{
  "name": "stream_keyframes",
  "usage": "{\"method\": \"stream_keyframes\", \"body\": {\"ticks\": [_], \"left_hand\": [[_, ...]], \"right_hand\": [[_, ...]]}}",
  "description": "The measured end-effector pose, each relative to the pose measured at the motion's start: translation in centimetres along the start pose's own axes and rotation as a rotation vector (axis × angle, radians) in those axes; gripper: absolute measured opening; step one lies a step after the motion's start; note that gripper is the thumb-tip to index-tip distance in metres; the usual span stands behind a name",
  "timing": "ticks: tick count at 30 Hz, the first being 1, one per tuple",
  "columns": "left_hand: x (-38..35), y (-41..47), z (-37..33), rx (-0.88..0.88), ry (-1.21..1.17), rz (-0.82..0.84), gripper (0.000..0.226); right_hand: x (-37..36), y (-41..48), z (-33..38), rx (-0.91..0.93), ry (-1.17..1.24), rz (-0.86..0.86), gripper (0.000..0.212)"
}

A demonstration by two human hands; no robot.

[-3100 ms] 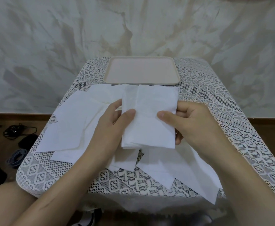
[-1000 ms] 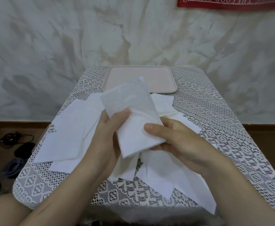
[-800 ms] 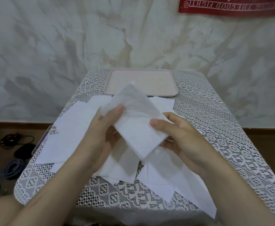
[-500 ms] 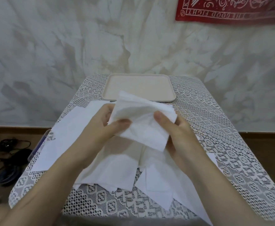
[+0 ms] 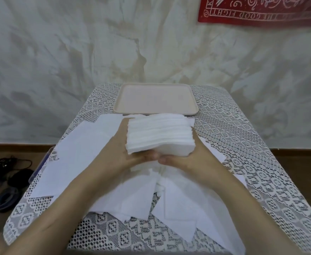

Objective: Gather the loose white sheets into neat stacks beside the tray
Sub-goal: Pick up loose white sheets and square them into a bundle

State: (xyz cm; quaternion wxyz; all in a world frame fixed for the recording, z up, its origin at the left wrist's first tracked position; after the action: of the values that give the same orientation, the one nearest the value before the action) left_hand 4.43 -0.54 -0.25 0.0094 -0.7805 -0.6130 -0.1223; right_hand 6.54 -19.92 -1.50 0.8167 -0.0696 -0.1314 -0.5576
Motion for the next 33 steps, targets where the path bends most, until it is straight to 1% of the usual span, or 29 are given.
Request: {"method": "stream_keyframes", "body": {"ticks": [2, 5, 7, 8, 10, 11, 12, 13, 15, 18, 20, 22, 24, 28, 33], "left_hand": [[-0.3, 0.1, -0.3, -0.03, 0.023, -0.009, 0.086], [-0.1, 0.5, -0.5, -0.036, 0.052, 0.013, 0.082], [-0.3, 0.7, -0.5, -0.042, 0.094, 0.041, 0.085], [-0.2, 0.7, -0.5, -0.04, 0.086, 0.025, 0.084], [-0.1, 0.7, -0.7, -0.053, 0.057, -0.018, 0.071], [-0.2, 0.6, -1.1, -0.077, 0.081, -0.036, 0.062], [-0.2, 0.5, -1.4, -0.091, 0.091, -0.056, 0.058], [-0.2, 0.2, -1.3, -0.081, 0.051, -0.068, 0.059], [0.0, -0.3, -0.8, -0.03, -0.103, -0.08, 0.069], [-0.7, -1.0, -0.1, 0.029, -0.315, -0.066, 0.061], [-1.2, -1.4, 0.1, 0.058, -0.404, -0.095, 0.058], [-1.1, -1.7, 0.2, 0.08, -0.427, -0.15, 0.056], [-0.9, -2.0, 0.1, 0.104, -0.379, -0.158, 0.051], [-0.8, -2.4, -0.2, 0.154, -0.229, -0.059, 0.045], [-1.9, -2.9, -0.8, 0.209, -0.107, 0.086, 0.046]], "right_hand": [[0.1, 0.1, 0.1, 0.029, 0.032, -0.039, 0.091], [0.0, 0.1, 0.2, 0.032, 0.047, -0.032, 0.089], [0.1, -0.1, 0.3, 0.033, 0.035, -0.028, 0.084], [0.2, -0.3, 0.7, 0.037, 0.032, -0.028, 0.078], [0.7, -0.7, 1.3, 0.062, 0.031, -0.027, 0.065], [0.9, -0.9, 1.7, 0.073, 0.028, -0.027, 0.059], [1.1, -1.1, 2.1, 0.088, 0.03, -0.025, 0.055], [1.3, -1.3, 2.4, 0.101, 0.049, -0.023, 0.053], [1.4, -1.7, 2.8, 0.109, 0.15, -0.035, 0.048], [1.0, -2.4, 2.5, 0.046, 0.37, -0.084, 0.037], [0.3, -2.8, 1.9, -0.037, 0.428, -0.057, 0.049], [0.0, -3.3, 1.7, -0.103, 0.416, 0.007, 0.062], [0.1, -3.7, 1.7, -0.137, 0.397, 0.076, 0.061], [-0.2, -4.7, 1.1, -0.238, 0.322, 0.198, 0.055], [-0.6, -5.6, 0.7, -0.31, 0.312, 0.268, 0.056]]}}
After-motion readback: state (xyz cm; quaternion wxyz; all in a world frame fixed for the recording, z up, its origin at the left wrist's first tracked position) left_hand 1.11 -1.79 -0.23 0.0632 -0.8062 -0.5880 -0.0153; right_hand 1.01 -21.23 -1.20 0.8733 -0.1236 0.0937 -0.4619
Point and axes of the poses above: each hand's wrist, its own y-axis towards the middle knuckle, its own x-axis out of the back of the hand, z = x × y, the point moved 6 cm from there along y, towards the middle knuckle, and after that the axes turned 5 degrees about z, right-handed, at the moved point
